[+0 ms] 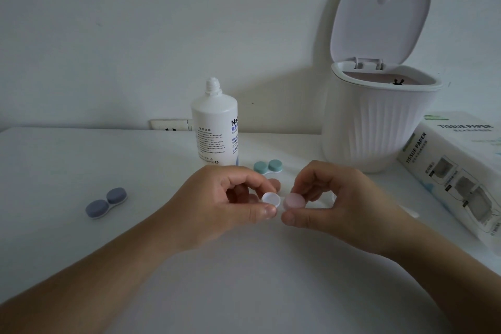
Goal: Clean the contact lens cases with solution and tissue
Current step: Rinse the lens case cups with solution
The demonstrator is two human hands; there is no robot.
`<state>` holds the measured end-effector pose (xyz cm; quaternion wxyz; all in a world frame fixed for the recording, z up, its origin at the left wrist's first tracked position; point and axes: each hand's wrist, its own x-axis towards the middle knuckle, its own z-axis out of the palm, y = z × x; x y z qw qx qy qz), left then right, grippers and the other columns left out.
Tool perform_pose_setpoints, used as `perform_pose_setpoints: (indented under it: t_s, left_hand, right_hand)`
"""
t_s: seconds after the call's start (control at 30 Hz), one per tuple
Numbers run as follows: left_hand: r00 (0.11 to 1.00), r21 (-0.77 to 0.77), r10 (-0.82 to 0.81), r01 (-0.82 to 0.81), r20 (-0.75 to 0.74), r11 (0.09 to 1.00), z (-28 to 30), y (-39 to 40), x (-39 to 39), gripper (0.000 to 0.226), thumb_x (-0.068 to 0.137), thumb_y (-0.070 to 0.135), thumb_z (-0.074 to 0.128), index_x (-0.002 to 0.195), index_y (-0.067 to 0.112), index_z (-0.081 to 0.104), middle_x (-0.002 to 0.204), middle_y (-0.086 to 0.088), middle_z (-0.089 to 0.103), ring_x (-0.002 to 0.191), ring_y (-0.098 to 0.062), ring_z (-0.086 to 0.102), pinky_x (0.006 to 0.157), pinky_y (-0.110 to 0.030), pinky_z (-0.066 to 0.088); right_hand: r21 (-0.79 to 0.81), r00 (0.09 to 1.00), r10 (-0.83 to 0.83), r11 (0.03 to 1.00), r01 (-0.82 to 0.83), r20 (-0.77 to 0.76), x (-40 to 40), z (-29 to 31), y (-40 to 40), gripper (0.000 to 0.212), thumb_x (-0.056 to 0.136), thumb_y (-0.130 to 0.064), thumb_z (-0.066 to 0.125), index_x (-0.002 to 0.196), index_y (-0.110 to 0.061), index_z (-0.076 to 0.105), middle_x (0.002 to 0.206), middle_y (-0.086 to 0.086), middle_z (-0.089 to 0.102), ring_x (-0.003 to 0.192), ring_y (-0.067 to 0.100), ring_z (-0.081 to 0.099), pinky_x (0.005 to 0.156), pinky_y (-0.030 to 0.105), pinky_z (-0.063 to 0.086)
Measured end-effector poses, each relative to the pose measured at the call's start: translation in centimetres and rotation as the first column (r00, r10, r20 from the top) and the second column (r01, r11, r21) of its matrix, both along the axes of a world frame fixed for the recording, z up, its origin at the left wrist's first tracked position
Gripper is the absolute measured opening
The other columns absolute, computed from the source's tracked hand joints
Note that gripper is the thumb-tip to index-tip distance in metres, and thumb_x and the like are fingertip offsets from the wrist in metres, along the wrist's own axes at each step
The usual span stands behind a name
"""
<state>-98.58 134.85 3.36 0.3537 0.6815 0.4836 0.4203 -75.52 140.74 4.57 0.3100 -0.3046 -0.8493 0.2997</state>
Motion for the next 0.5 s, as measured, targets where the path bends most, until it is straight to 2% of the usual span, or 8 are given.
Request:
perform_pose_setpoints:
  t_s: [0.07, 0.1, 0.17, 0.23, 0.3, 0.37, 0.43, 0.5]
  left_hand:
    - [1.0, 0.0, 0.003, -0.003, -0.013, 1.0, 0.21, -0.1, 0.13, 0.024, 0.069, 0.047, 0.079, 0.09, 0.036, 0.077, 0.083, 0.018, 0.072, 0.105, -0.033, 0.069, 0.075, -0.03, 0.052]
    - [1.0, 0.009, 0.01, -0.01, -0.023, 1.0, 0.33, -0.16, 0.16, 0.023, 0.068, 0.048, 0.079, 0.089, 0.038, 0.077, 0.077, 0.013, 0.069, 0.092, -0.026, 0.071, 0.072, -0.029, 0.05]
    - [0.999, 0.026, 0.03, -0.029, -0.033, 0.999, 0.43, -0.26, 0.09, 0.021, 0.069, 0.046, 0.08, 0.089, 0.039, 0.077, 0.077, 0.004, 0.068, 0.07, -0.011, 0.06, 0.065, -0.025, 0.047]
    - [0.998, 0.012, 0.042, -0.042, -0.04, 0.999, 0.38, -0.26, -0.02, 0.017, 0.072, 0.04, 0.082, 0.088, 0.038, 0.077, 0.07, 0.006, 0.064, 0.075, -0.018, 0.066, 0.066, -0.027, 0.047]
    - [0.999, -0.01, 0.022, -0.022, -0.039, 1.0, 0.32, -0.27, -0.04, 0.014, 0.076, 0.03, 0.086, 0.086, 0.034, 0.076, 0.066, 0.018, 0.062, 0.101, -0.029, 0.071, 0.071, -0.025, 0.048]
    - [1.0, -0.015, -0.019, 0.019, -0.022, 1.0, 0.25, -0.34, 0.06, 0.017, 0.081, 0.017, 0.085, 0.087, 0.03, 0.076, 0.074, 0.027, 0.068, 0.113, -0.017, 0.069, 0.074, -0.013, 0.049]
    - [0.999, -0.013, -0.025, 0.025, -0.03, 1.0, 0.29, -0.31, 0.09, 0.017, 0.081, 0.018, 0.085, 0.088, 0.031, 0.076, 0.079, 0.029, 0.07, 0.113, -0.016, 0.069, 0.078, -0.015, 0.052]
    - [0.999, 0.01, -0.006, 0.006, -0.049, 1.0, 0.35, -0.23, 0.08, 0.015, 0.078, 0.026, 0.084, 0.089, 0.032, 0.076, 0.077, 0.028, 0.069, 0.096, -0.015, 0.072, 0.073, -0.017, 0.051]
  right_hand:
    - [-0.004, 1.0, 0.018, 1.0, -0.018, 0.012, -0.02, 0.2, -0.04, 0.04, 0.061, -0.053, 0.084, 0.089, -0.029, 0.068, 0.083, -0.026, 0.07, 0.079, 0.0, 0.068, 0.073, 0.01, 0.048]
    - [-0.018, 0.999, 0.041, 0.999, -0.04, 0.025, 0.1, 0.36, -0.05, 0.044, 0.063, -0.057, 0.082, 0.097, -0.032, 0.068, 0.089, -0.029, 0.071, 0.084, 0.0, 0.068, 0.076, 0.013, 0.05]
    - [-0.048, 0.996, 0.082, 0.996, -0.081, 0.025, 0.47, 0.63, -0.01, 0.041, 0.073, -0.058, 0.078, 0.109, -0.041, 0.069, 0.099, -0.027, 0.072, 0.092, 0.003, 0.07, 0.082, 0.018, 0.052]
    - [-0.052, 0.995, 0.1, 0.994, -0.099, 0.001, 0.75, 0.61, -0.09, 0.032, 0.079, -0.052, 0.073, 0.11, -0.047, 0.07, 0.102, -0.023, 0.074, 0.093, 0.007, 0.071, 0.084, 0.02, 0.053]
    - [-0.047, 0.997, 0.075, 0.996, -0.075, 0.004, 0.67, 0.34, -0.19, 0.024, 0.079, -0.049, 0.075, 0.101, -0.041, 0.074, 0.095, -0.018, 0.075, 0.088, 0.01, 0.071, 0.082, 0.024, 0.055]
    - [-0.043, 0.999, 0.029, 0.999, -0.028, 0.038, 0.51, 0.13, -0.13, 0.029, 0.072, -0.052, 0.081, 0.089, -0.031, 0.071, 0.084, -0.012, 0.074, 0.078, 0.01, 0.07, 0.076, 0.029, 0.055]
    - [-0.063, 0.997, 0.028, 0.998, -0.023, 0.072, 0.5, 0.26, -0.15, 0.042, 0.062, -0.059, 0.082, 0.089, -0.031, 0.068, 0.082, -0.009, 0.073, 0.075, 0.01, 0.068, 0.074, 0.027, 0.053]
    - [-0.09, 0.995, 0.067, 0.994, -0.06, 0.074, 0.67, 0.58, -0.27, 0.043, 0.063, -0.056, 0.083, 0.1, -0.039, 0.068, 0.087, -0.013, 0.074, 0.079, 0.008, 0.069, 0.077, 0.019, 0.051]
